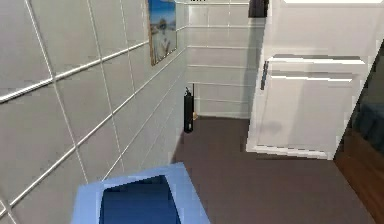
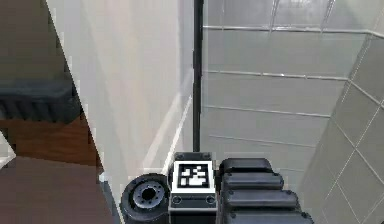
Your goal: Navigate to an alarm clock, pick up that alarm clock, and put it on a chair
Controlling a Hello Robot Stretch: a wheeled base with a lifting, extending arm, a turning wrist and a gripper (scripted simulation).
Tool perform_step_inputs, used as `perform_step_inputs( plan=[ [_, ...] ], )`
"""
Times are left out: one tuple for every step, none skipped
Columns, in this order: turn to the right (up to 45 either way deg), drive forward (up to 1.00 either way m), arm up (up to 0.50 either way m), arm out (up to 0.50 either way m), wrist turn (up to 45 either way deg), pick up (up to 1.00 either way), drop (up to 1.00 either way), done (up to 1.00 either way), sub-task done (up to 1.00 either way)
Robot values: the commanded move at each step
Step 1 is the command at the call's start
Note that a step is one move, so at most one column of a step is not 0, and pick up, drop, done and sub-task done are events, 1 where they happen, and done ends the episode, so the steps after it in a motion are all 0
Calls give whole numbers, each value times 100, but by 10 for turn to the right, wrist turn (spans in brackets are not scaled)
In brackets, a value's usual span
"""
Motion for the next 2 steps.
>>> perform_step_inputs(
  plan=[
    [90, 0, 0, 0, 0, 0, 0, 0, 0],
    [0, 30, 0, 0, 0, 0, 0, 0, 0]
  ],
)
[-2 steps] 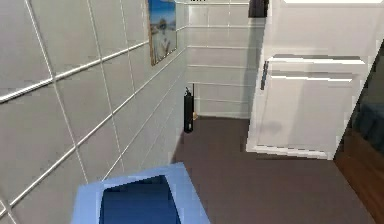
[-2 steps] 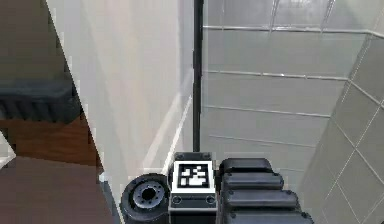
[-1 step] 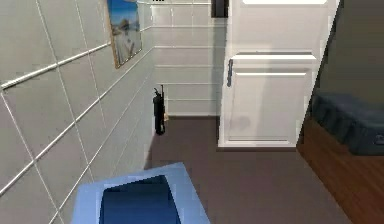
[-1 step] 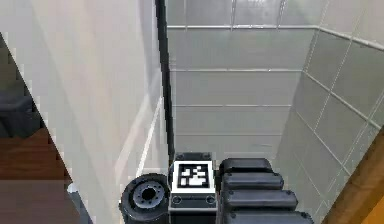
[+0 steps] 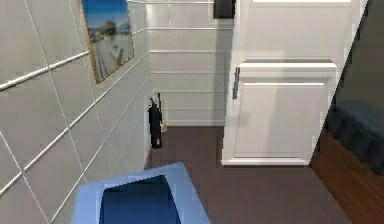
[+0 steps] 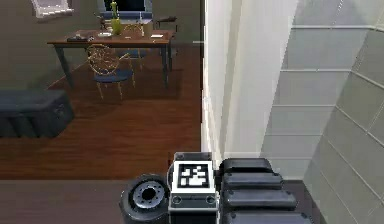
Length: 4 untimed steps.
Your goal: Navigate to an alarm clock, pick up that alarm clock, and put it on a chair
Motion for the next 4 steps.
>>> perform_step_inputs(
  plan=[
    [0, 30, 0, 0, 0, 0, 0, 0, 0],
    [450, 0, 0, 0, 0, 0, 0, 0, 0],
    [240, 0, 0, 0, 0, 0, 0, 0, 0],
    [0, 100, 0, 0, 0, 0, 0, 0, 0]
  ],
)
